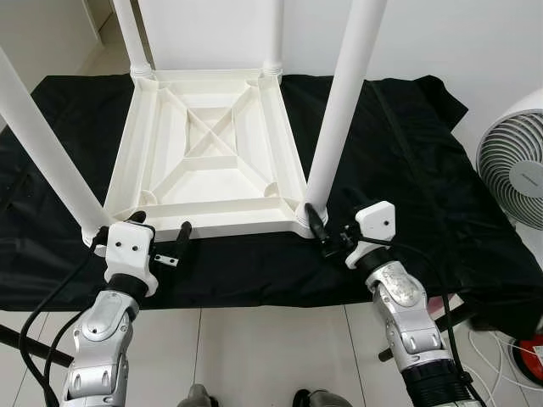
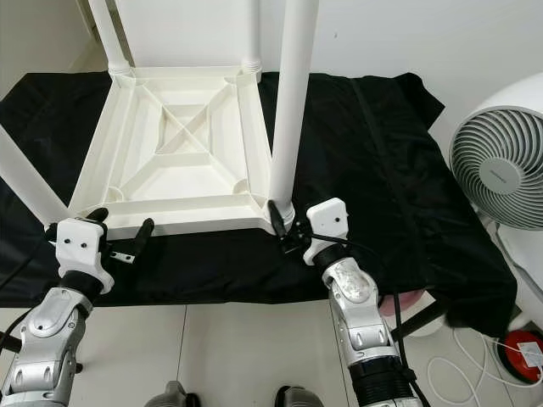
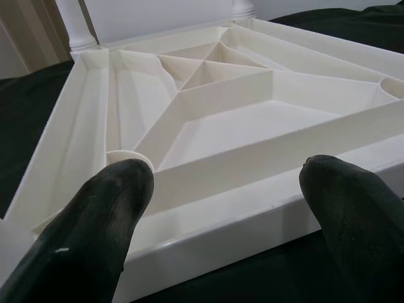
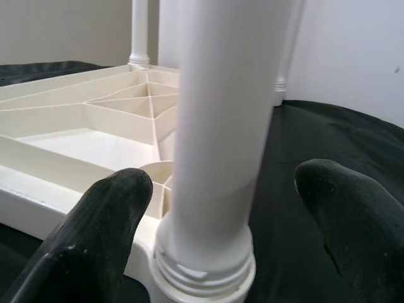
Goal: Building children table
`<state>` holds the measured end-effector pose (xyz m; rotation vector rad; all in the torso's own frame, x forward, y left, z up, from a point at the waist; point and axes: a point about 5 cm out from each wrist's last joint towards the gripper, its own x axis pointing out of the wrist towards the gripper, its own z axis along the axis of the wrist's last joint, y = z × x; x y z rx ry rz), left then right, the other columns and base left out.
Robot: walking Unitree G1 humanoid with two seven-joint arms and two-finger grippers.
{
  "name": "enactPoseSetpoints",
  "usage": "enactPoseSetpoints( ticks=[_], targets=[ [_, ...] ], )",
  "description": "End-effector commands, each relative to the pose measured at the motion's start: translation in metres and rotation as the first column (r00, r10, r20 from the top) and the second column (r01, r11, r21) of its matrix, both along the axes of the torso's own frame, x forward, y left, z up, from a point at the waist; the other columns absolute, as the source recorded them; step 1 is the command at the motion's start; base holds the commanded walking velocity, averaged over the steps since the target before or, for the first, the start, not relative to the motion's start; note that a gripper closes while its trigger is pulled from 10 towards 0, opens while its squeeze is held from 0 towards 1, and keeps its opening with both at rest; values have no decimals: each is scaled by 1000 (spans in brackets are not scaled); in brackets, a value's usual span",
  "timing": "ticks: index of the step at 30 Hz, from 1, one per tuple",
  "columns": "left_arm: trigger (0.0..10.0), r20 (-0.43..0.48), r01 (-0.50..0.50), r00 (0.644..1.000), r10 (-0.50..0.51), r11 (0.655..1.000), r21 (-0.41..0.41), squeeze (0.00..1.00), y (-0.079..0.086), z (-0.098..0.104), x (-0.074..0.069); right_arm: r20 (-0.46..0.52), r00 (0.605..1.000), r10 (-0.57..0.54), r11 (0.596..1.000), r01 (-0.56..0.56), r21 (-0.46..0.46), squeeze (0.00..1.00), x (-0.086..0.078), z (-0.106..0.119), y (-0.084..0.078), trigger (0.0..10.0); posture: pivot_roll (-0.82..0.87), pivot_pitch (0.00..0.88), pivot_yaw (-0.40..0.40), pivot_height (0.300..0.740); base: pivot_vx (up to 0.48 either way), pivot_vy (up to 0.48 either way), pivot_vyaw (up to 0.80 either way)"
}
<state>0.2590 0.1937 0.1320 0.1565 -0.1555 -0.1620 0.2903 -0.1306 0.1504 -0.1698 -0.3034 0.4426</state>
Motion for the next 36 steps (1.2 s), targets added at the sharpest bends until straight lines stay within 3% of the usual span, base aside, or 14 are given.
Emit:
enactPoseSetpoints(
  ticks=[1,5,7,13,14,17,23,36],
  targets=[
    [10000,-7,-24,1000,24,1000,-15,0,1,0,-1,-6,1000,18,1000,-18,-4,0,0,1,1,10000,-50,105,11,740,0,0,0],
    [10000,-18,-12,1000,12,1000,-9,0,0,0,-1,-8,1000,26,1000,-27,-8,0,1,1,2,10000,-53,109,12,740,0,0,0],
    [10000,-41,-15,999,14,1000,-22,0,-3,7,12,10,999,44,999,-44,-25,0,16,12,17,10000,-57,114,14,740,0,0,0],
    [10000,-61,-73,996,71,997,-32,0,6,14,24,30,999,31,999,-31,-9,0,32,28,35,10000,-58,113,14,740,0,0,0],
    [10000,-81,-103,992,99,994,-44,0,12,13,26,25,999,23,1000,-23,8,0,37,34,46,10000,-55,111,9,740,0,0,0],
    [10000,-85,-109,991,105,993,-47,0,14,13,27,22,1000,22,1000,-22,11,0,38,35,48,10000,-55,111,9,740,0,0,0],
    [10000,-151,-216,968,202,973,-85,0,24,6,31,12,1000,13,999,-13,29,0,36,33,65,10000,-46,96,-5,740,0,0,0],
    [10000,-212,-291,941,265,951,-105,0,27,2,32,-52,998,-32,991,38,125,0,36,25,64,10000,-41,91,-9,740,0,0,0]
  ],
)
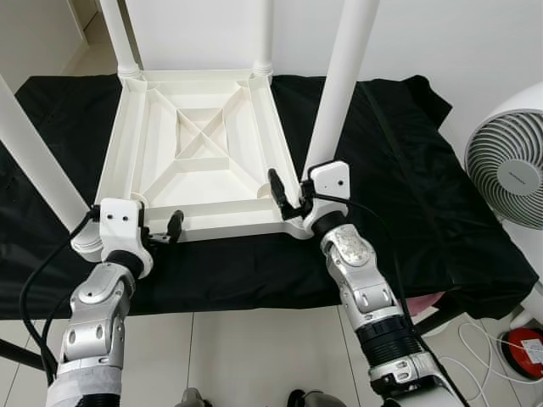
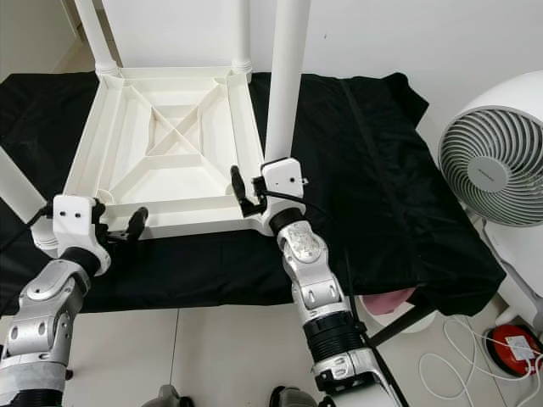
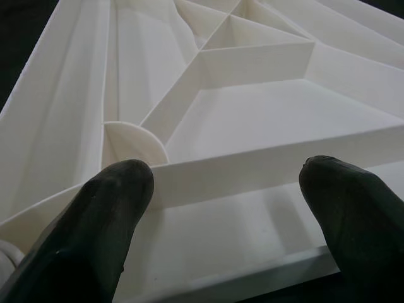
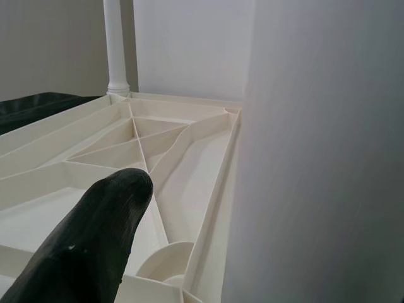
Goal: Building children table
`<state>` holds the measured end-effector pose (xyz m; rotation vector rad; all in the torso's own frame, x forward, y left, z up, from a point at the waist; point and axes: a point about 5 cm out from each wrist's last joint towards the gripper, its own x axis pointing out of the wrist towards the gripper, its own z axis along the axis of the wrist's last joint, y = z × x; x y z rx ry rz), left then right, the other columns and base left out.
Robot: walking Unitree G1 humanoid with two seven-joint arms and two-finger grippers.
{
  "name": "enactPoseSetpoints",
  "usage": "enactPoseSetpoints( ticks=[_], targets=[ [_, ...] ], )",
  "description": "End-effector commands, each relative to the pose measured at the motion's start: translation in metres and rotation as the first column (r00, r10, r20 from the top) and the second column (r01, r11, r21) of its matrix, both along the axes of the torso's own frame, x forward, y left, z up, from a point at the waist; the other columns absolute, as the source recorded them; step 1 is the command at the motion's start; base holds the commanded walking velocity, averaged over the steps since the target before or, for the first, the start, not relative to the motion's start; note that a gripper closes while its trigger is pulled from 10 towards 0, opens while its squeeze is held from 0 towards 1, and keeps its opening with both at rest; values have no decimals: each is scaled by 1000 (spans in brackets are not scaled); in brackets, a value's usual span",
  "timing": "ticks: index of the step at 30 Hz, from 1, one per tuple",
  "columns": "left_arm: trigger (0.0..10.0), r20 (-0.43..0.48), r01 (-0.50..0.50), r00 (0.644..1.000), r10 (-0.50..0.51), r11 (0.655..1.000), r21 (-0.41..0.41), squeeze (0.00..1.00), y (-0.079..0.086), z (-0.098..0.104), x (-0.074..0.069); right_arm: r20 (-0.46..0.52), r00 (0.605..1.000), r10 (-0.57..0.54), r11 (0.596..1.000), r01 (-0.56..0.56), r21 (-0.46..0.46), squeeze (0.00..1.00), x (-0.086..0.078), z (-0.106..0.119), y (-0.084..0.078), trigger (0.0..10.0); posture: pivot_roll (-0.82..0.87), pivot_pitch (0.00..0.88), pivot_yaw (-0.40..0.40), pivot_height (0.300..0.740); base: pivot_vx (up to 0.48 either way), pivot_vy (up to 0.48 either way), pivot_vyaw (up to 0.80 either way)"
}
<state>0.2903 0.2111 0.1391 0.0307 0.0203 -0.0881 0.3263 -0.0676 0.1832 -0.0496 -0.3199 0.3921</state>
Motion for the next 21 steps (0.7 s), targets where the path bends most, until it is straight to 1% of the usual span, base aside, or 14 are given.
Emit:
enactPoseSetpoints(
  ticks=[1,2,4,6,7,8,10,12,15,17,18,20,21],
  targets=[
    [10000,-46,-266,963,265,964,-13,0,20,-6,3,-49,997,-54,998,54,9,0,0,-11,-4,10000,-48,93,-2,740,0,0,0],
    [10000,-46,-266,963,265,964,-13,0,20,-6,3,-49,997,-54,998,54,9,0,0,-11,-4,10000,-48,93,-2,740,0,0,0],
    [10000,-58,-343,938,341,939,-31,0,33,-4,5,-68,988,-139,990,141,29,0,1,-15,-10,10000,-50,95,1,740,0,0,0],
    [10000,-58,-358,933,356,933,-40,0,35,-1,7,-70,983,-169,984,172,43,0,2,-13,-9,10000,-51,100,5,740,0,0,0],
    [10000,-58,-358,933,356,933,-40,0,35,-1,7,-70,983,-169,984,172,43,0,2,-13,-9,10000,-51,100,5,740,0,0,0],
    [10000,-54,-359,933,356,932,-48,0,34,2,8,-73,983,-166,984,170,59,0,3,-11,-2,10000,-51,100,5,740,0,0,0],
    [10000,-53,-359,933,356,932,-49,0,33,3,9,-73,984,-163,984,167,60,0,3,-10,1,10000,-51,100,5,740,0,0,0],
    [10000,-52,-362,932,359,931,-49,0,34,4,10,-77,988,-131,989,135,52,0,1,-11,10,10000,-51,100,5,740,0,0,0],
    [10000,-55,-369,929,366,928,-45,0,37,3,10,-87,991,-106,992,111,53,0,-1,-13,15,10000,-45,107,3,740,0,0,0],
    [10000,-55,-369,929,366,928,-45,0,37,3,10,-87,991,-106,992,111,53,0,-1,-13,15,10000,-45,107,3,740,0,0,0],
    [10000,-55,-381,924,378,924,-37,0,42,4,9,-111,989,-94,994,98,37,0,0,-19,14,10000,-45,107,3,740,0,0,0],
    [10000,-55,-381,924,378,924,-37,0,42,4,9,-111,989,-94,994,98,37,0,0,-19,14,10000,-45,107,3,740,0,0,0],
    [10000,-56,-389,920,387,920,-34,0,44,4,9,-119,989,-83,996,86,21,0,1,-21,15,10000,-45,107,3,740,0,0,0]
  ],
)
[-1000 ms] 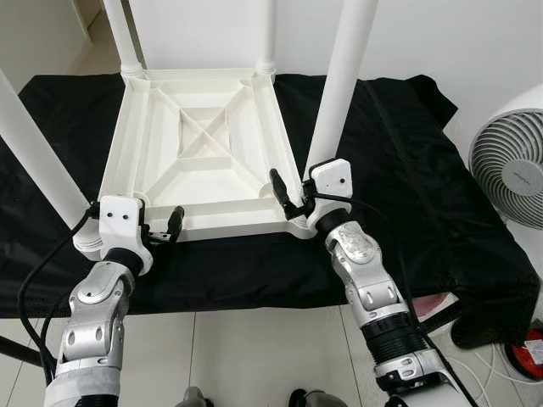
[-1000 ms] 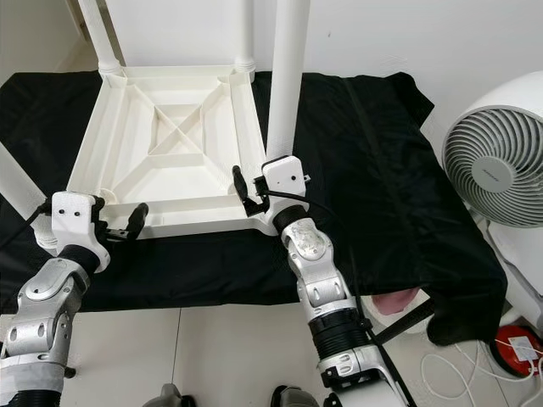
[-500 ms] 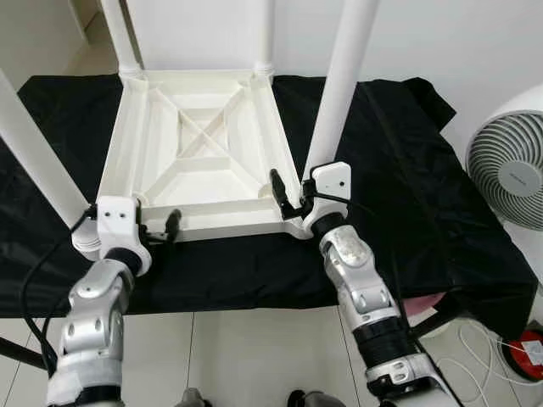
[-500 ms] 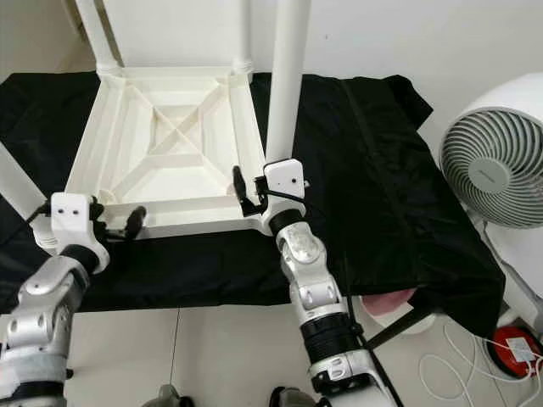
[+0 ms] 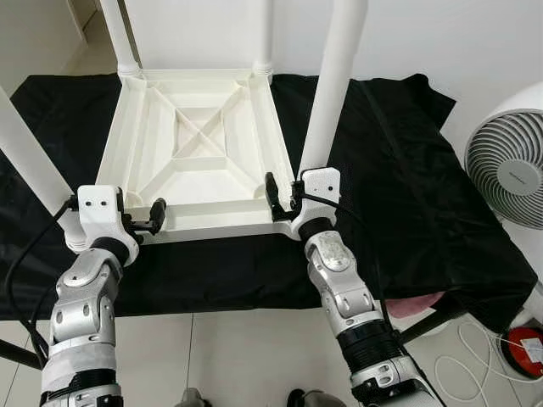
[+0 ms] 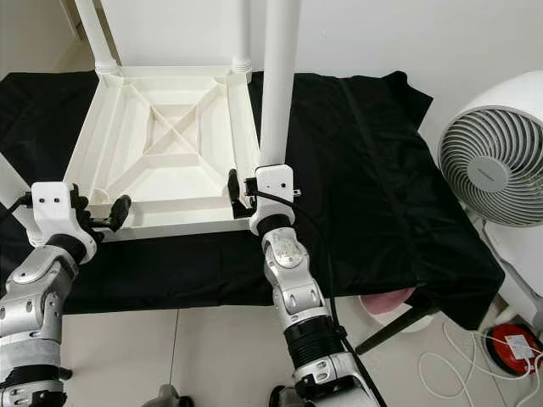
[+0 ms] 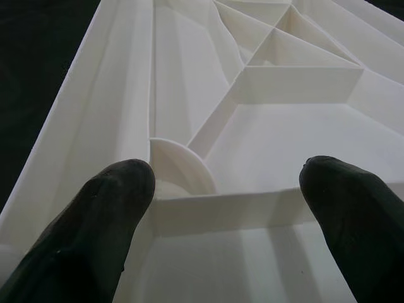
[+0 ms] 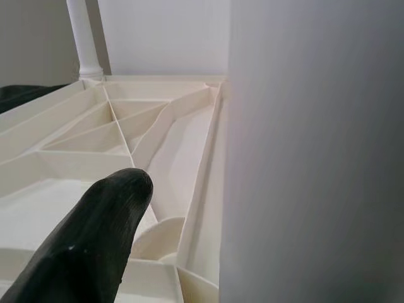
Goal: Building children table
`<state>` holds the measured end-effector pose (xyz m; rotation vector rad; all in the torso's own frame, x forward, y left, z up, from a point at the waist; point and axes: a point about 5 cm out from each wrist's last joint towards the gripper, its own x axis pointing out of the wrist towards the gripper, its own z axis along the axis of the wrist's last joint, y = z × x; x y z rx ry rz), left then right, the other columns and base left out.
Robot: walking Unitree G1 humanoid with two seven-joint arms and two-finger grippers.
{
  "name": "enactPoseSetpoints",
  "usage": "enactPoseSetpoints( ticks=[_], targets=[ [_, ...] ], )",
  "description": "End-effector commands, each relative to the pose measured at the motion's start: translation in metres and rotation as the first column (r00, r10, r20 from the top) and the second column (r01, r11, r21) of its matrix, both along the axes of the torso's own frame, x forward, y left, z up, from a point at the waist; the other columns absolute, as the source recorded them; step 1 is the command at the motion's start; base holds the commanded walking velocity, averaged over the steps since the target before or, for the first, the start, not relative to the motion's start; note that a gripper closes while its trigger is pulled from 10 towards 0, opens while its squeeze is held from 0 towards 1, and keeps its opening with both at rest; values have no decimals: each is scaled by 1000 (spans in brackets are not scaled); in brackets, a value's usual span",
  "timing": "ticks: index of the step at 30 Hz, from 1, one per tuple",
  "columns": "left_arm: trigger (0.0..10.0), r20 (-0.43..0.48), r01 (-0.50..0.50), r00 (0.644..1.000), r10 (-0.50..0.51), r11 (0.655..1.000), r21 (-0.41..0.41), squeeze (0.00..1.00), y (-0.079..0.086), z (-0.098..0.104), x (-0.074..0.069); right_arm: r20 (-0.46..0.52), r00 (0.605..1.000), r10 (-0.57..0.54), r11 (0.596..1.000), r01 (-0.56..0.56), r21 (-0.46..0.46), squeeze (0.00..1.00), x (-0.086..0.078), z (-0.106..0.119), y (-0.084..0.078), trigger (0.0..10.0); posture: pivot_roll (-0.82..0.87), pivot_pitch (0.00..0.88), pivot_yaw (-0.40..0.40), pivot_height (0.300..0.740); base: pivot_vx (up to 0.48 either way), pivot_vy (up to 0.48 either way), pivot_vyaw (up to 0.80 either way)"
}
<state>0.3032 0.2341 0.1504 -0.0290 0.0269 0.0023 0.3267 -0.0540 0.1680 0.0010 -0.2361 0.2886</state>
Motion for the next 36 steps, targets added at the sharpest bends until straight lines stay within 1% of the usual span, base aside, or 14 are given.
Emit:
enactPoseSetpoints(
  ticks=[1,5,8,11,12,13,15,17,19,24,26,27,29,36],
  targets=[
    [10000,-52,-316,947,317,948,26,0,25,-7,-5,-40,999,36,999,-38,-37,0,3,-7,3,10000,-49,116,8,740,0,0,0],
    [10000,-55,-335,940,337,941,38,0,29,-7,-6,-48,997,57,997,-59,-55,0,6,-8,7,10000,-49,116,8,740,0,0,0],
    [10000,-56,-337,939,339,941,40,0,29,-7,-7,-21,997,68,995,-70,-73,0,10,-2,12,10000,-42,113,2,740,0,0,0],
    [10000,-47,-304,951,305,952,34,0,23,-6,-7,7,998,67,996,-67,-66,0,12,6,14,10000,-39,112,-3,740,0,0,0],
    [10000,-47,-272,961,273,962,27,0,16,-7,-7,25,998,63,997,-62,-56,0,11,12,14,10000,-37,113,-4,740,0,0,0],
    [10000,-47,-272,961,273,962,27,0,16,-7,-7,25,998,63,997,-62,-56,0,11,12,14,10000,-37,113,-4,740,0,0,0],
    [10000,-69,-205,976,208,978,43,0,5,-14,-8,72,995,70,997,-66,-48,0,10,26,14,10000,-37,113,-4,740,0,0,0],
    [10000,-69,-205,976,208,978,43,0,5,-14,-8,72,995,70,997,-66,-48,0,10,26,14,10000,-37,113,-4,740,0,0,0],
    [10000,-74,-172,982,176,984,54,0,-1,-18,-10,118,989,83,996,-80,-37,0,7,42,13,10000,-37,113,-4,740,0,0,0],
    [10000,-65,-162,984,165,985,57,0,-2,-16,-9,155,984,91,996,-87,-34,0,6,54,12,10000,-37,113,-4,740,0,0,0],
    [10000,-45,-150,987,153,987,59,0,-3,-11,-7,199,975,96,995,-92,-30,0,4,67,11,10000,-45,109,-12,740,0,0,0],
    [10000,-45,-150,987,153,987,59,0,-3,-11,-7,199,975,96,995,-92,-30,0,4,67,11,10000,-45,109,-12,740,0,0,0],
    [10000,-36,-140,989,142,988,65,0,-3,-9,-5,239,966,99,995,-95,-28,0,3,79,12,10000,-46,105,-10,740,0,0,0],
    [10000,-32,-128,991,131,989,68,0,-5,-10,-5,299,948,106,994,-102,-29,0,1,100,12,10000,-50,101,-8,740,0,0,0]
  ],
)
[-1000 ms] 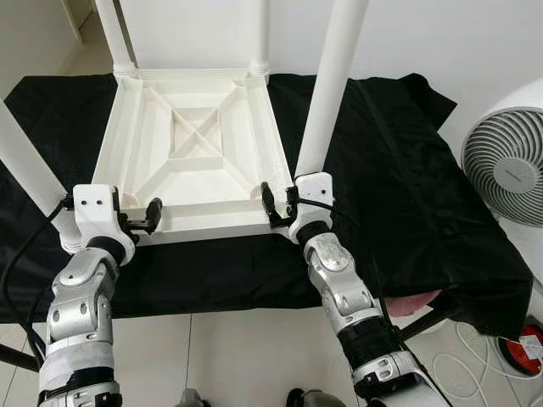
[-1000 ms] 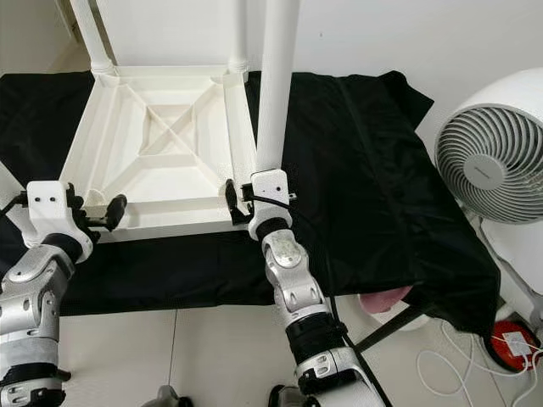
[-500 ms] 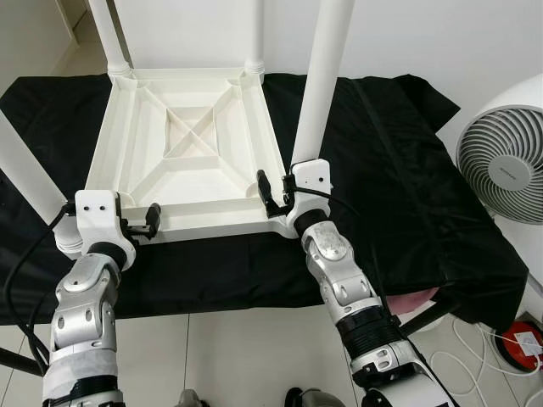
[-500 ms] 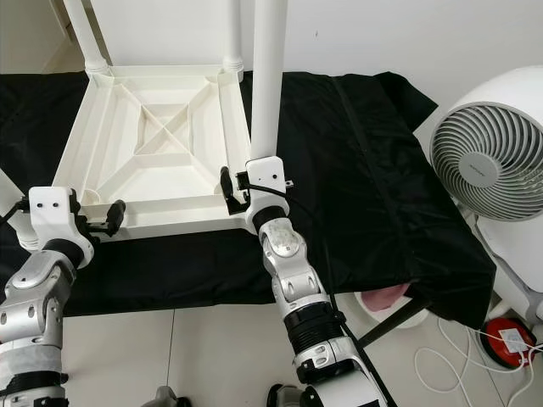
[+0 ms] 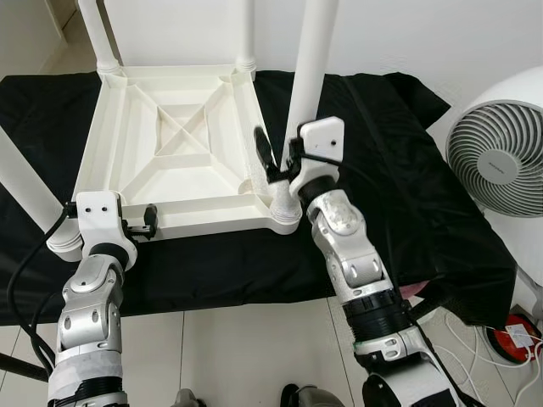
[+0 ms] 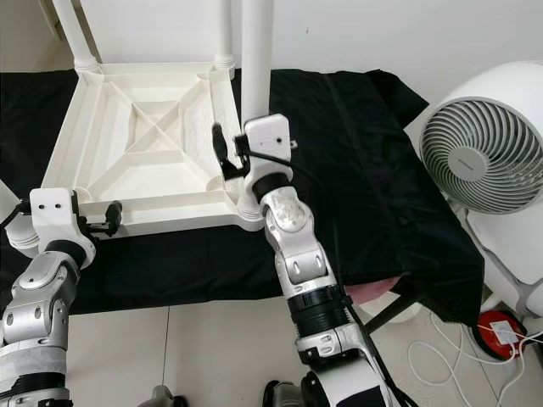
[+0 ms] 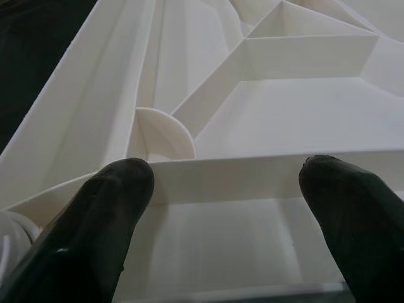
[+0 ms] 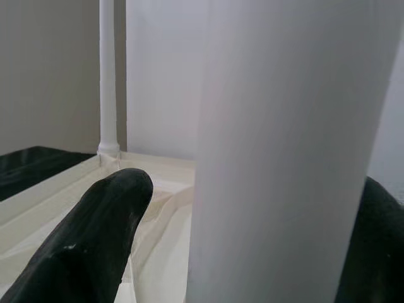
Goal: Building children table
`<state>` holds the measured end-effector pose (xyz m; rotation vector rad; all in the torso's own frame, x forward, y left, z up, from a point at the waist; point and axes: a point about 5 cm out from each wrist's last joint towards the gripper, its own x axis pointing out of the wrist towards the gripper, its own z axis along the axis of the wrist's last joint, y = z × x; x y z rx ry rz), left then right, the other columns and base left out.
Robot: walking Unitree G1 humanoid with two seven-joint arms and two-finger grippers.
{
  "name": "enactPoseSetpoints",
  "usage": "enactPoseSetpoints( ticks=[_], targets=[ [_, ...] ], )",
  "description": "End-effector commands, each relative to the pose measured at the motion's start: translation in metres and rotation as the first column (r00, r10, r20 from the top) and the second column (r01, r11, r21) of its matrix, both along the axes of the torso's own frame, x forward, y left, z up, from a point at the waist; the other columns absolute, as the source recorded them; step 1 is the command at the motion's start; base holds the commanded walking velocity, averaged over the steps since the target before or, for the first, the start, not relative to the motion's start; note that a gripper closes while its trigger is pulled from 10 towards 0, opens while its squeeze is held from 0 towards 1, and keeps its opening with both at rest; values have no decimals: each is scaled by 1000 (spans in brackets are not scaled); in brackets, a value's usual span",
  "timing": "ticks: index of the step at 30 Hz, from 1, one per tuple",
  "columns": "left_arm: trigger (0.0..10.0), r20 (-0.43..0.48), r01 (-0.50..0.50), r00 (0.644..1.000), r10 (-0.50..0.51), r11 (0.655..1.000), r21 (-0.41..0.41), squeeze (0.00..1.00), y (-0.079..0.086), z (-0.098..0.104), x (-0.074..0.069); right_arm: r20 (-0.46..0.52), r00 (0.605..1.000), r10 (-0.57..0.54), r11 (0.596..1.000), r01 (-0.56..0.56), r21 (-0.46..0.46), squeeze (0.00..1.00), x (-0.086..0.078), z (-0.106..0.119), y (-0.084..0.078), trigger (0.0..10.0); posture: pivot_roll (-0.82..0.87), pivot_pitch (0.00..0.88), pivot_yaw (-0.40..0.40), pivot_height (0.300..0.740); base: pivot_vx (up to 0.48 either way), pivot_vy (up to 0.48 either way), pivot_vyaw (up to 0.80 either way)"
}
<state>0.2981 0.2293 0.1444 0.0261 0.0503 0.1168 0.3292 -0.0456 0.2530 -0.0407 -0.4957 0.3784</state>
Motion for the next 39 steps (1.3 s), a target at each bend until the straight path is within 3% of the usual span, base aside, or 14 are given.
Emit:
enactPoseSetpoints(
  ticks=[1,7,12,15,23,26,27,28,31,34,39],
  targets=[
    [10000,-9,-17,1000,17,1000,9,0,-1,-3,0,52,998,19,1000,-19,-5,0,-3,17,3,10000,-50,101,-8,740,0,0,0],
    [10000,7,-25,1000,25,1000,7,0,-2,0,3,57,998,27,1000,-26,-10,0,-5,22,3,10000,-48,94,-8,740,0,0,0],
    [10000,59,-20,998,20,1000,14,0,-5,10,11,55,998,31,999,-30,-19,0,-5,23,3,10000,-46,99,-11,740,0,0,0],
    [10000,129,32,991,-35,999,24,0,-6,21,18,43,999,12,999,-10,-32,0,-4,20,1,10000,-59,110,1,740,0,0,0],
    [10000,180,38,983,-43,999,33,0,-3,30,17,42,999,-4,999,5,-33,0,-8,12,-11,10000,-61,112,4,740,0,0,0],
    [10000,197,41,979,-46,999,30,0,-3,32,14,48,999,-7,999,9,-43,0,-12,6,-17,10000,-60,108,9,740,0,0,0],
    [10000,213,55,975,-60,998,28,0,-4,31,7,47,999,-18,997,22,-73,0,-20,-11,-26,10000,-54,107,9,740,0,0,0],
    [10000,213,55,975,-60,998,28,0,-4,31,7,47,999,-18,997,22,-73,0,-20,-11,-26,10000,-54,107,9,740,0,0,0],
    [10000,224,77,971,-81,997,28,0,-5,26,-6,9,999,-43,994,44,-100,0,-34,-39,-43,10000,-52,108,14,740,0,0,0],
    [10000,226,79,971,-82,997,20,0,-5,25,-11,-2,999,-53,994,53,-97,0,-39,-45,-48,10000,-50,112,15,740,0,0,0],
    [10000,254,106,962,-100,994,-11,0,-9,25,-32,-29,998,-63,996,61,-71,0,-58,-58,-61,10000,-40,111,21,740,0,0,0]
  ],
)
